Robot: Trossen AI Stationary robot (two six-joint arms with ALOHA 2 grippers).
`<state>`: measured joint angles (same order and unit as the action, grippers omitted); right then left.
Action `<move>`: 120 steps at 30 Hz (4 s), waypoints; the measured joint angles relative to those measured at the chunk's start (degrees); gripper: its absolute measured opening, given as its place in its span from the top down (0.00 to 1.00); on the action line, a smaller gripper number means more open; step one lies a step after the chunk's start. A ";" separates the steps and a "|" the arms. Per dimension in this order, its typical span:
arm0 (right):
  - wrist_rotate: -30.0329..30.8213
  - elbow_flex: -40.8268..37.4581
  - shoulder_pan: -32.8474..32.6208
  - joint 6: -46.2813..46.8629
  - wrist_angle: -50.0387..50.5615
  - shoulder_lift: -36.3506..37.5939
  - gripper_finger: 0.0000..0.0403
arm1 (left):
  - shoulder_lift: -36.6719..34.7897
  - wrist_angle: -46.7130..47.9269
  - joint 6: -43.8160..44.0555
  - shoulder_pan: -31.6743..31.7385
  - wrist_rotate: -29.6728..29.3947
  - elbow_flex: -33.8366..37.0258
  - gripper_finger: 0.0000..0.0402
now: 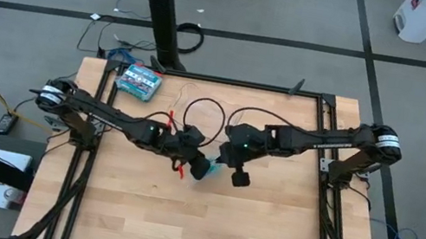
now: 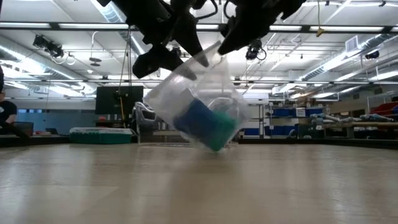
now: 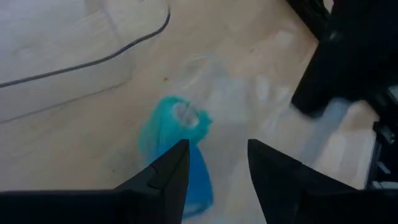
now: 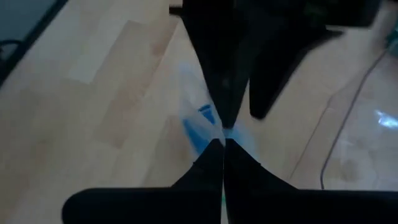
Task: Roll bandage
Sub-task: Close the transparent zip bag
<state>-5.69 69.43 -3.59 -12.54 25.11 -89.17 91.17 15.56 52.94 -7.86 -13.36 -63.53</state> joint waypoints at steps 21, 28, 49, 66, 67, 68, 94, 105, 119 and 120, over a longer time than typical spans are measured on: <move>-0.52 0.00 -2.20 18.71 10.04 9.96 1.00 | -10.86 11.12 -8.49 -3.24 3.84 0.00 0.61; 0.95 0.00 -2.20 21.77 9.17 15.26 1.00 | -10.46 12.42 -6.78 -7.65 0.05 0.00 0.61; 0.73 0.00 -2.20 30.51 3.85 25.48 1.00 | -2.39 -8.32 -13.59 -10.38 -10.77 0.09 0.60; -0.61 0.04 -2.44 31.13 1.69 27.04 1.00 | -1.43 -14.19 -12.67 -9.77 -17.03 0.11 0.61; -0.61 0.04 -2.44 31.08 1.66 27.04 1.00 | -1.43 -15.64 -13.92 -9.77 -17.04 0.11 0.61; -0.63 0.04 -2.44 30.94 1.68 27.04 1.00 | -1.43 -16.88 -15.01 -9.77 -17.04 0.11 0.61; 1.13 0.04 -2.30 32.38 4.01 29.23 1.00 | -1.52 -29.74 -18.25 -7.38 -17.75 0.11 0.91; 1.11 0.04 -2.30 36.83 12.53 29.26 1.00 | -2.61 -30.81 -21.21 -6.38 -13.63 0.10 0.98; -2.04 0.04 -2.30 42.55 26.28 28.20 0.85 | -2.44 -1.30 -19.07 -4.92 6.24 -6.47 1.00; -2.15 0.02 -2.30 43.27 26.27 27.79 0.84 | -2.50 -1.16 -18.74 -4.90 6.68 -6.49 1.00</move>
<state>-7.84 69.45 -5.89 30.73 51.37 -61.38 88.66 14.40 34.19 -12.75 -6.68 -70.02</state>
